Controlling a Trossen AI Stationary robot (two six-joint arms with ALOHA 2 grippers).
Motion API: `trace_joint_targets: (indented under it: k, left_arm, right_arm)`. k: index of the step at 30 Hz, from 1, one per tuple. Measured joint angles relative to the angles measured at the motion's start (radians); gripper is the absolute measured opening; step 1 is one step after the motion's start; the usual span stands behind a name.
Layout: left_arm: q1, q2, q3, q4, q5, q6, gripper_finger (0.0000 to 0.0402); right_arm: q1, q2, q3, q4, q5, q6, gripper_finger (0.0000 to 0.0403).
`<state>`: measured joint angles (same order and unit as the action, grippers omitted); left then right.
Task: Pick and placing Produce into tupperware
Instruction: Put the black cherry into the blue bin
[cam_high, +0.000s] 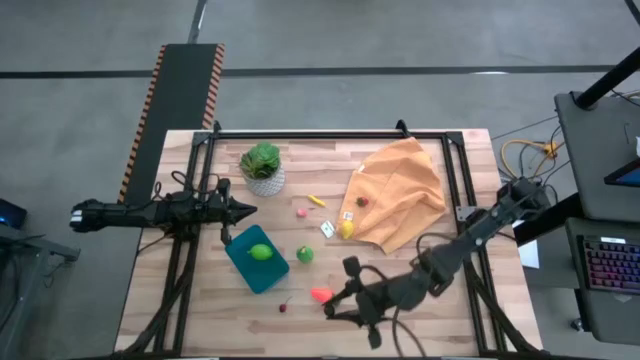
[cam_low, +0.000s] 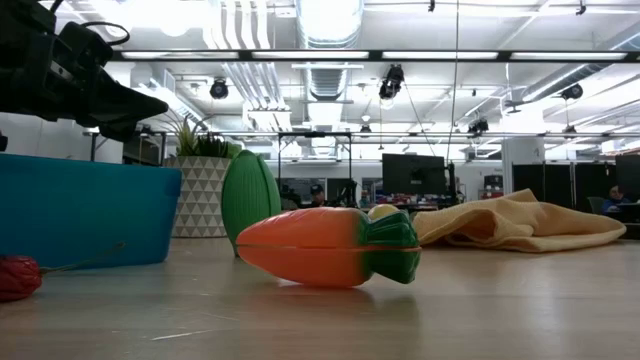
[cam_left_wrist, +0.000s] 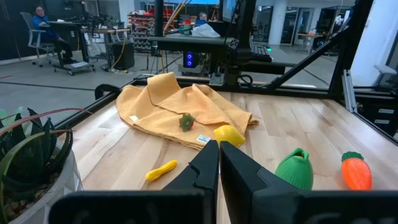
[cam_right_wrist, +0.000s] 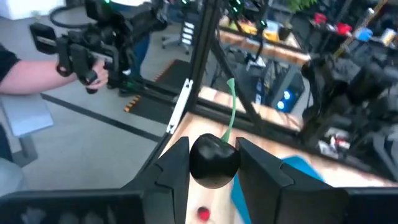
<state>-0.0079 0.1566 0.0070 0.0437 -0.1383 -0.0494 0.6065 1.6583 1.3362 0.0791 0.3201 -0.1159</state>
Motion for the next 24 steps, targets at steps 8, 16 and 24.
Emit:
trace_joint_targets:
  k: [8,16,24]
  left_arm:
    - [0.0,0.002,0.0,0.0,0.0,0.001,0.0]
    - [0.0,0.006,0.0,-0.001,0.0,0.001,0.0]
    - [0.0,0.006,0.0,-0.002,0.0,0.0,0.0]
  right_arm:
    - [-0.151,-0.137,-0.105,0.0,-0.117,-0.068,0.0107]
    - [-0.311,-0.229,-0.285,0.046,-0.232,-0.001,0.0107]
    - [-0.383,-0.252,-0.426,0.114,-0.295,0.1,0.0107]
